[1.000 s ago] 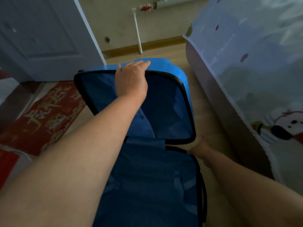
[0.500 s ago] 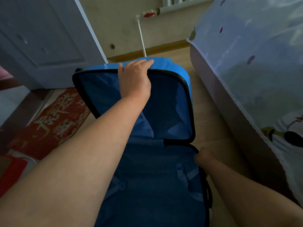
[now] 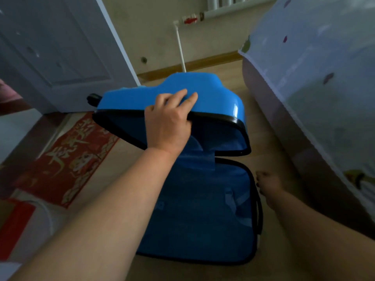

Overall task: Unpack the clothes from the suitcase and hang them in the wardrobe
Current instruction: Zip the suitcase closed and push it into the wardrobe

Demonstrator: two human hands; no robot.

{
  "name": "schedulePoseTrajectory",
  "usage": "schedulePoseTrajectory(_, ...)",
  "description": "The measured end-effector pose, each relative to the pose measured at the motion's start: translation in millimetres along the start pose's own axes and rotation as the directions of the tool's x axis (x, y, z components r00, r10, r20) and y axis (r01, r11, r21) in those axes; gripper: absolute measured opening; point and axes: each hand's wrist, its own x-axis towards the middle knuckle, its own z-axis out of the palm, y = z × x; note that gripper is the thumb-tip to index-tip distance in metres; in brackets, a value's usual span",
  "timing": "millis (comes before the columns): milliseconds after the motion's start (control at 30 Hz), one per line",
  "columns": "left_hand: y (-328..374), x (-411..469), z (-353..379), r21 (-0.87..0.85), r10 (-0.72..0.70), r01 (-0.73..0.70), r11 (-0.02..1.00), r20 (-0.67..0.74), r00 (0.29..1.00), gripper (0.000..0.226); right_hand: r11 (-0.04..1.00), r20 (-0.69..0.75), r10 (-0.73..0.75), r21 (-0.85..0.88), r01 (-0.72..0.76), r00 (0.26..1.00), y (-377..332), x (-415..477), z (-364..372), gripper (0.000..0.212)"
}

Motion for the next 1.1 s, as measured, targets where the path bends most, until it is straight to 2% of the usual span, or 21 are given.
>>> schedulePoseTrajectory(67,12,-11,-4,-0.015,0.019,-0.019,1.0,0.046,0.999,0.066,0.968,0.044,0.024,0.25,-0.034,0.999,-10,-18,-4,0.046)
schedulePoseTrajectory(133,25,-20,-13,-0.013,0.037,-0.035,0.999,0.162,0.986,0.081,0.882,0.075,-0.036,0.47,-0.004,0.996,-24,-36,-5,0.051)
schedulePoseTrajectory(233,40,-34,-25,-0.002,0.089,-0.094,0.996,0.337,0.937,0.1,0.787,0.119,-0.143,0.615,0.04,0.983,-43,-60,-2,0.054)
schedulePoseTrajectory(333,39,-46,-32,-0.002,0.133,-0.143,0.99,0.369,0.92,0.114,0.725,0.176,-0.215,0.688,0.036,0.96,-56,-76,-1,0.038)
schedulePoseTrajectory(433,30,-58,-36,0.006,0.033,-0.039,0.999,0.419,0.907,0.127,0.771,0.162,-0.267,0.627,0.11,0.95,-53,-79,-2,0.023)
schedulePoseTrajectory(567,24,-69,-37,0.016,-0.165,0.176,0.984,0.445,0.88,0.129,0.807,0.181,-0.243,0.583,0.095,0.953,-39,-77,-2,0.016)
schedulePoseTrajectory(633,29,-80,-37,0.029,-0.199,0.211,0.977,0.47,0.86,0.132,0.781,0.217,-0.244,0.622,0.058,0.945,-35,-78,-1,0.024)
schedulePoseTrajectory(733,42,-102,-37,0.022,-0.223,0.238,0.971,0.439,0.87,0.129,0.771,0.256,-0.255,0.636,0.036,0.932,-33,-82,2,0.03)
schedulePoseTrajectory(800,45,-117,-35,-0.001,-0.221,0.245,0.97,0.426,0.877,0.124,0.785,0.238,-0.245,0.618,0.048,0.94,-25,-82,1,0.032)
schedulePoseTrajectory(900,34,-138,-33,-0.048,-0.14,0.173,0.984,0.399,0.906,0.112,0.808,0.216,-0.218,0.587,0.052,0.952,-10,-77,5,0.036)
schedulePoseTrajectory(1033,20,-174,-27,-0.09,-0.055,0.097,0.991,0.387,0.92,0.104,0.835,0.176,-0.135,0.551,0.016,0.975,12,-82,16,0.025)
schedulePoseTrajectory(1100,19,-188,-26,-0.101,-0.013,0.055,0.993,0.382,0.924,0.1,0.852,0.125,-0.092,0.523,0.013,0.988,22,-79,20,0.032)
